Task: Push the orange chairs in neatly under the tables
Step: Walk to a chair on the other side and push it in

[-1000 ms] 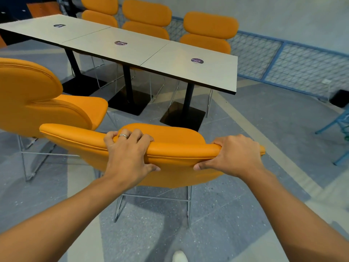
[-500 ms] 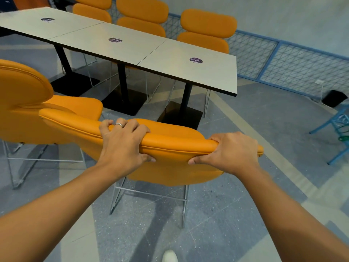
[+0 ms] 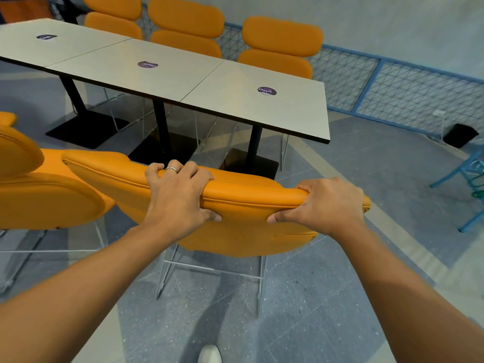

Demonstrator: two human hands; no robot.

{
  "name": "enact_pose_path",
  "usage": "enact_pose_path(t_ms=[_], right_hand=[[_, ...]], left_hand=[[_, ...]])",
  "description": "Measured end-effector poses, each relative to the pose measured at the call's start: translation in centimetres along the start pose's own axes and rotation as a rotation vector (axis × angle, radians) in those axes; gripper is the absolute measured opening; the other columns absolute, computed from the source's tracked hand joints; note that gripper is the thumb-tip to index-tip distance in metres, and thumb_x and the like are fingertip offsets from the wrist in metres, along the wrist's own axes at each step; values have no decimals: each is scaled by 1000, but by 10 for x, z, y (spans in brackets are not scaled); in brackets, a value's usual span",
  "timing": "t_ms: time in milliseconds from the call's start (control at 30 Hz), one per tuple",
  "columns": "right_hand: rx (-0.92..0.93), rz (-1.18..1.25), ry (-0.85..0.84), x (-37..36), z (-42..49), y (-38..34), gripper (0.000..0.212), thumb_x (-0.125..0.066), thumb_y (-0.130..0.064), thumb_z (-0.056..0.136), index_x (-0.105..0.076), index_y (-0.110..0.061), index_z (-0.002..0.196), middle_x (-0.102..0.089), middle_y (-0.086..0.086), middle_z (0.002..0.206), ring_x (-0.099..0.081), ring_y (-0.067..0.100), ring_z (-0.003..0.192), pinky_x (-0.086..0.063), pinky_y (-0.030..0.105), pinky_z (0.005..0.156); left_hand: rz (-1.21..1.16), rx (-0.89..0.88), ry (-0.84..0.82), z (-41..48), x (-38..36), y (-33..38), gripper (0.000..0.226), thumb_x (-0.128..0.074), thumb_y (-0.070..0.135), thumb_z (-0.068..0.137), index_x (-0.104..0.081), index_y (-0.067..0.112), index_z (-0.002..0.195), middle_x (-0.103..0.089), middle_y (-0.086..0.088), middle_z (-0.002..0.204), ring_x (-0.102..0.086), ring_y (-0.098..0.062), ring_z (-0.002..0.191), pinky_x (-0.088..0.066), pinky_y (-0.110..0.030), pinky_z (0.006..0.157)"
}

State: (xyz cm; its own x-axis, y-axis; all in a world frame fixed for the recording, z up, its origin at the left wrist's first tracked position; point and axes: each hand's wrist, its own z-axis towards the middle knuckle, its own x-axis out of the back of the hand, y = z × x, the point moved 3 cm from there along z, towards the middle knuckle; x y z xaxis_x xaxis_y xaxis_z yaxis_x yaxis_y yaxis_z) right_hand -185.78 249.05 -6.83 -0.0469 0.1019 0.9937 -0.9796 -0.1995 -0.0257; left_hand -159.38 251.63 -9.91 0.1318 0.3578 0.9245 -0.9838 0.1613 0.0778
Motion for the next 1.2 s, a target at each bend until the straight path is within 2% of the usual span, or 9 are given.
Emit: enact_pose_path(t_ms=[133,233,367,467,567,700,833,1067,1200], right_hand=[[-25,3,1,-4,36,6,97,-21,-110,28,-61,-38,78,-59,-14,64,-60,12,70,-55,34,65],[-38,-5,-4,-6,66,12,98,-26,-109,30,-65,-39,87,-59,-14,67,-60,11,72,-52,31,64],[-52,-22,-16,-6,100,20,94,-35,-106,34,-68,-40,93,-60,-15,68,-58,11,73,-41,24,58],[-60,-9,-18,-7,123,28,91,-43,-105,37,-68,-41,96,-60,-15,67,-60,10,73,-42,24,58],[-68,-12,-29,-10,148,33,88,-47,-105,40,-67,-39,95,-60,-15,67,-61,11,74,-42,24,58],[-72,1,-42,-13,179,42,93,-39,-108,36,-68,-36,88,-61,-14,66,-61,10,71,-53,29,63],[-66,-14,-77,-11,195,45,86,-44,-106,41,-65,-34,83,-61,-13,68,-59,9,70,-52,28,64],[-83,3,-66,-18,199,44,89,-40,-107,38,-64,-33,82,-59,-14,66,-59,8,68,-56,32,65],[-120,18,-69,-19,192,40,90,-44,-107,37,-64,-34,86,-60,-14,67,-61,10,71,-55,32,66]], left_hand=[[6,-6,3,36,-14,-8,75,-73,75,51,-58,32,111,-57,5,108,-47,-25,106,-24,-50,95],[3,-10,2,68,-27,-13,75,-73,75,51,-58,33,111,-57,5,107,-48,-25,105,-25,-50,95],[-5,-9,5,103,-41,-16,74,-74,74,51,-59,32,110,-57,5,107,-48,-26,105,-25,-51,96],[-9,-8,1,127,-50,-17,73,-74,74,51,-58,34,109,-57,6,106,-49,-24,105,-26,-51,96],[-15,4,-10,152,-57,-21,73,-76,73,49,-59,34,109,-58,6,106,-49,-25,105,-26,-51,96],[-13,11,-18,179,-66,-23,73,-76,73,48,-59,34,108,-58,6,105,-49,-25,104,-26,-50,96],[-17,20,-18,196,-71,-24,74,-77,73,47,-60,33,107,-58,5,104,-49,-25,103,-26,-50,95],[-10,-5,-20,200,-75,-30,73,-76,73,47,-59,34,106,-57,6,104,-49,-24,102,-25,-49,95],[-12,-21,-35,197,-74,-32,72,-76,74,49,-58,34,107,-57,6,105,-49,-25,104,-24,-48,95]])
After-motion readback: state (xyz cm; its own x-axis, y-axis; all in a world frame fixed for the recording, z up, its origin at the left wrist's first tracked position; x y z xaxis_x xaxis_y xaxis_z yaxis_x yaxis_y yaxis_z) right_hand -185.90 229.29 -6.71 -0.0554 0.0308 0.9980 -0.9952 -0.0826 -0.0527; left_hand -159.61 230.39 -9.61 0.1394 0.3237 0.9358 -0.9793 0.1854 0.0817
